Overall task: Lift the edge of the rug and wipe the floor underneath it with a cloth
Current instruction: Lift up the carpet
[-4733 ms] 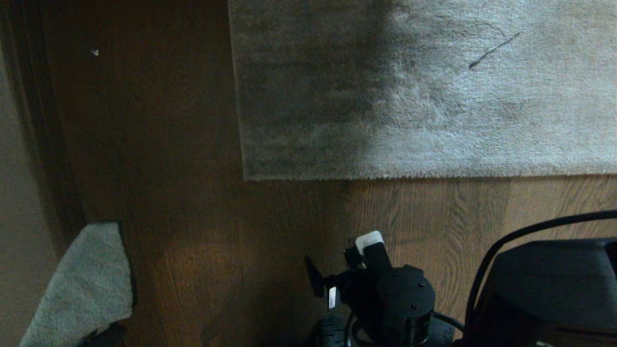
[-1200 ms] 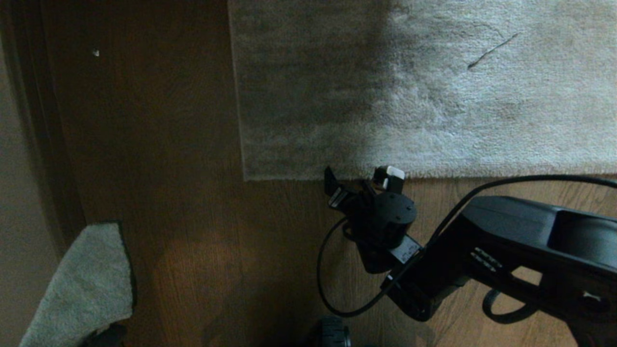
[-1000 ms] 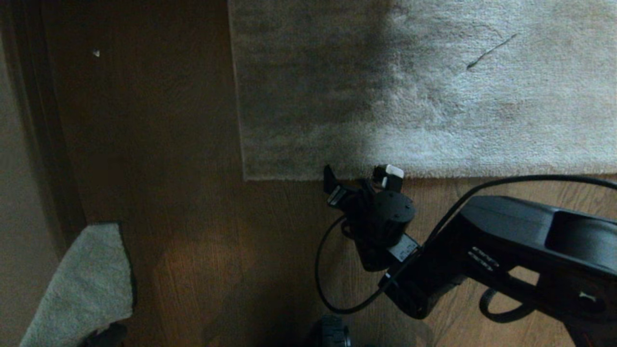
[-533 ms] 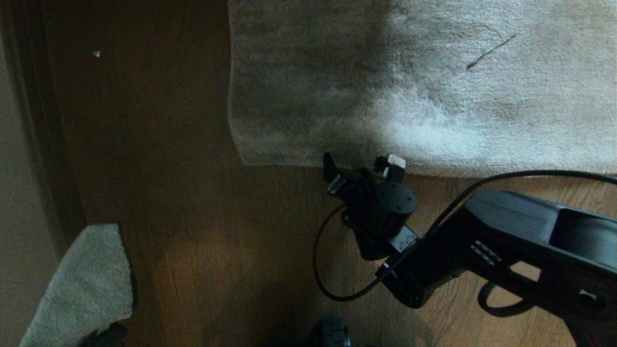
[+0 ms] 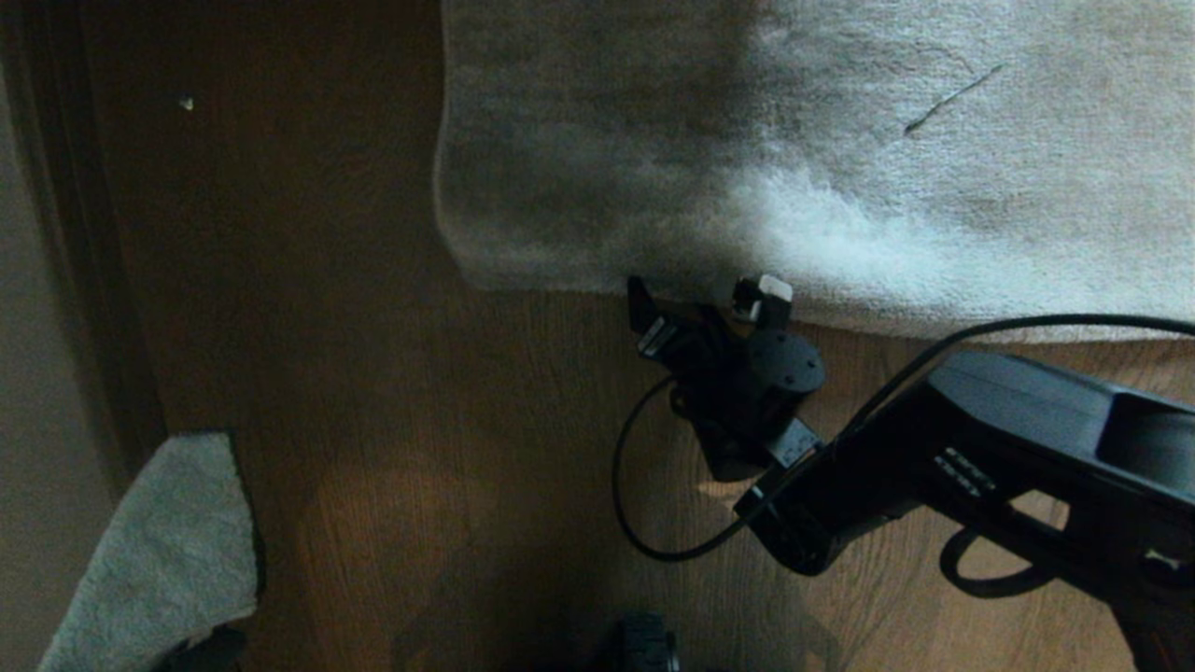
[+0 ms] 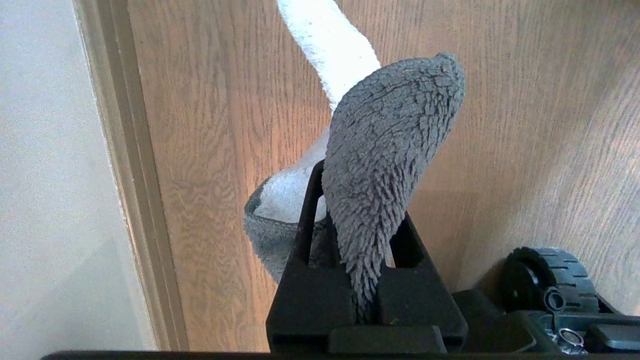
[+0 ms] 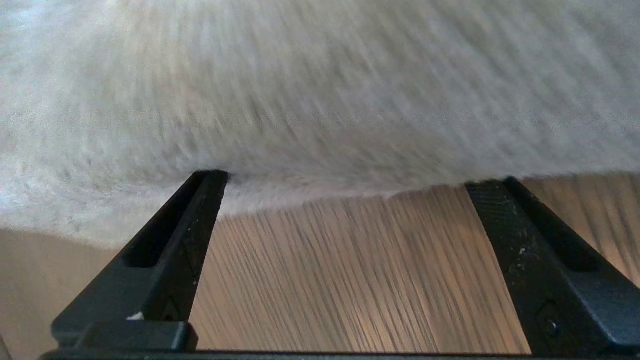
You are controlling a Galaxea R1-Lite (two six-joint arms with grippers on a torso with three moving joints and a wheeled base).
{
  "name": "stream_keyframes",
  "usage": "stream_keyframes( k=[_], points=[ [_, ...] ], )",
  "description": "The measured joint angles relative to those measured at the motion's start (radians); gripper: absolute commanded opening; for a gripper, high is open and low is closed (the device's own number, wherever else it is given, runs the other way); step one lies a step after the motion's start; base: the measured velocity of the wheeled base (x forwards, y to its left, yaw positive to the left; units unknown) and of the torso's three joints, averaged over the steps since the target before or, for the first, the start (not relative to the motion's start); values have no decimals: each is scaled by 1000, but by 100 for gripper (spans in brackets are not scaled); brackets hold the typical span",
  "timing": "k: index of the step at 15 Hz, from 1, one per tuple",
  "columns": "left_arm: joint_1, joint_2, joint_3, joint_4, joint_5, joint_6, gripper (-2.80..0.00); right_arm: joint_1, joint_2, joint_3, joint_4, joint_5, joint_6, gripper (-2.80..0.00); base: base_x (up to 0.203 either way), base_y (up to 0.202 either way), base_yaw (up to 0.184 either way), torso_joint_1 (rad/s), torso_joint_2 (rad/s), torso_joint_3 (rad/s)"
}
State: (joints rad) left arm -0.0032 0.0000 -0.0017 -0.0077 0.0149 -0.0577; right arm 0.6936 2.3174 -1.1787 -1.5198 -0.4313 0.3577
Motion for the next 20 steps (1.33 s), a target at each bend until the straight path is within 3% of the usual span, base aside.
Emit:
stream_keyframes(
  k=[5,20],
  points=[
    [0,0,0,0,0,0,-280,7,-3,-86,3,129,-71,0,0,0,0,0,0,0],
    [0,0,0,0,0,0,-280,90,-45,-141,-3,197,-65,0,0,0,0,0,0,0]
  ],
)
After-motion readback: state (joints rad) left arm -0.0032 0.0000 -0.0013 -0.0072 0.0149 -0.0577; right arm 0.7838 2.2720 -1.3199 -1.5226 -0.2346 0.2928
